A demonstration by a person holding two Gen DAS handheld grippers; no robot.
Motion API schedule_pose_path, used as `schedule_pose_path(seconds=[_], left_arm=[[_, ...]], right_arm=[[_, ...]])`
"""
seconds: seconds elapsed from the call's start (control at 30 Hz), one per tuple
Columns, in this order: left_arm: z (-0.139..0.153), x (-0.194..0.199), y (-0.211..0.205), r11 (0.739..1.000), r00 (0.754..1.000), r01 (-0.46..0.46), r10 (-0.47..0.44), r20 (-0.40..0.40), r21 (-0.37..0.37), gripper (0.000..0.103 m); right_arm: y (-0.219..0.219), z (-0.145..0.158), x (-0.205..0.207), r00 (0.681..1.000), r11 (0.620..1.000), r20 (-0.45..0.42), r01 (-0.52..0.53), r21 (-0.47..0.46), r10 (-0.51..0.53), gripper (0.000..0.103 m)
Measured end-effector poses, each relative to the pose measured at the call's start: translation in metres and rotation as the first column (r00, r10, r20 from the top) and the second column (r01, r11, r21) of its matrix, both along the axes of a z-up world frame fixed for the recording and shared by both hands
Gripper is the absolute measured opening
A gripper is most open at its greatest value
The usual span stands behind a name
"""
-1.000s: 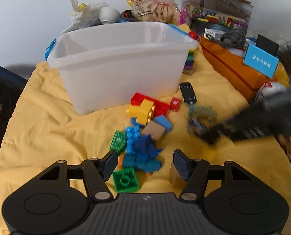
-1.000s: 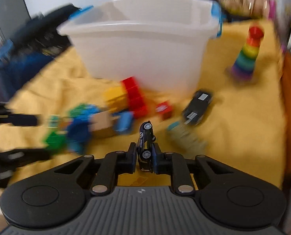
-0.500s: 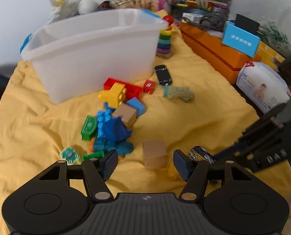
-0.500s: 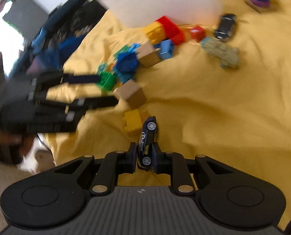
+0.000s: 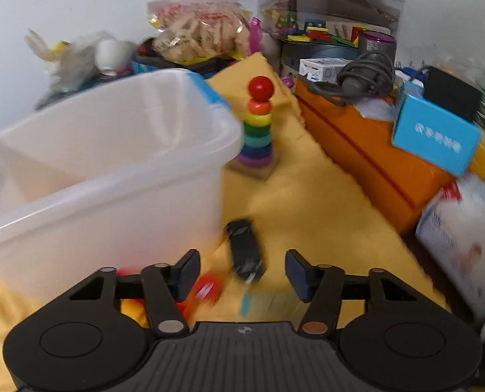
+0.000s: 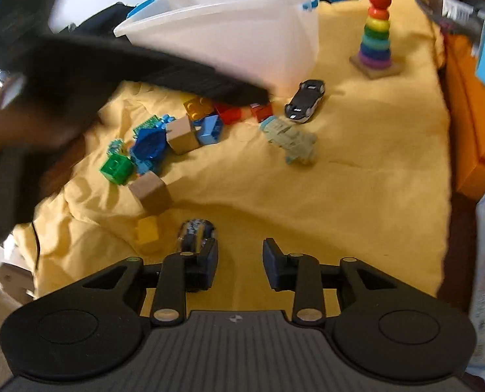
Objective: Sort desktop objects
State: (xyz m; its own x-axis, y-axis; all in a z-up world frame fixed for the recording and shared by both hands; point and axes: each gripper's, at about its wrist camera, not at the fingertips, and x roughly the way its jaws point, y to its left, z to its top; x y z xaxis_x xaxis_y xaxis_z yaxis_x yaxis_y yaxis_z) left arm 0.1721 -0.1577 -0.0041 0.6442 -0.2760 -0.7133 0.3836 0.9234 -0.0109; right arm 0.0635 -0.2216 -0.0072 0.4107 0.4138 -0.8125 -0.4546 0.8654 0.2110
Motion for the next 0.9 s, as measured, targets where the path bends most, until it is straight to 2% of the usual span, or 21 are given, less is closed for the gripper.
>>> schedule_pose_path(seconds=[0.07, 0.17, 0.2, 0.27, 0.33, 0.5, 0.63, 0.77, 0.9], left_arm=[[-0.011, 0.02, -0.007, 1.0, 0.999, -0.017, 0.016, -0.03, -0.011, 0.043], [-0.031, 0.04, -0.012, 0.999, 0.996, -0.036, 0.038, -0.081, 0.027, 0.04], [-0.037, 0.044, -0.012, 0.999, 0.994, -0.03, 0.033, -0.102, 0.023, 0.039], [-0.047, 0.047, -0.01, 1.0, 0.989, -0.008, 0.007, -0.145, -0.002, 0.03], [-0.047, 0.042, -0.006, 0.999, 0.989, 0.018, -0.022, -0.149, -0.03, 0.023], [-0.018, -0.004, 0.006, 0.996, 0.995, 0.082, -0.084, -0.056, -0.045, 0.022], [0.011, -0.061, 0.04, 0.995, 0.997, 0.081, -0.08, 0.009, -0.058, 0.022], [0.016, -0.105, 0.085, 0.999, 1.0, 0.007, -0.007, -0.005, -0.037, 0.022], [0.005, -0.132, 0.117, 0.997, 0.997, -0.066, 0.067, -0.039, 0.034, 0.022]], right_arm=[[-0.001, -0.001, -0.005, 1.0, 1.0, 0.007, 0.003, -0.006, -0.003, 0.037], [-0.006, -0.002, -0.013, 1.0, 1.0, 0.0, 0.015, 0.007, -0.015, 0.038], [-0.008, -0.002, -0.015, 1.0, 1.0, -0.002, 0.017, 0.007, -0.017, 0.038], [-0.012, -0.003, -0.021, 1.0, 1.0, 0.0, 0.02, -0.001, -0.02, 0.039], [-0.016, -0.004, -0.025, 0.999, 0.999, -0.002, 0.034, -0.008, -0.034, 0.039], [-0.026, -0.009, -0.026, 0.997, 0.998, -0.02, 0.068, -0.015, -0.068, 0.04], [-0.021, -0.009, -0.022, 0.998, 0.998, -0.015, 0.061, -0.018, -0.061, 0.04], [-0.009, -0.006, -0.019, 1.0, 1.0, 0.008, 0.012, -0.014, -0.012, 0.042], [0.01, -0.005, -0.019, 0.998, 0.998, 0.023, -0.054, -0.011, 0.054, 0.042]])
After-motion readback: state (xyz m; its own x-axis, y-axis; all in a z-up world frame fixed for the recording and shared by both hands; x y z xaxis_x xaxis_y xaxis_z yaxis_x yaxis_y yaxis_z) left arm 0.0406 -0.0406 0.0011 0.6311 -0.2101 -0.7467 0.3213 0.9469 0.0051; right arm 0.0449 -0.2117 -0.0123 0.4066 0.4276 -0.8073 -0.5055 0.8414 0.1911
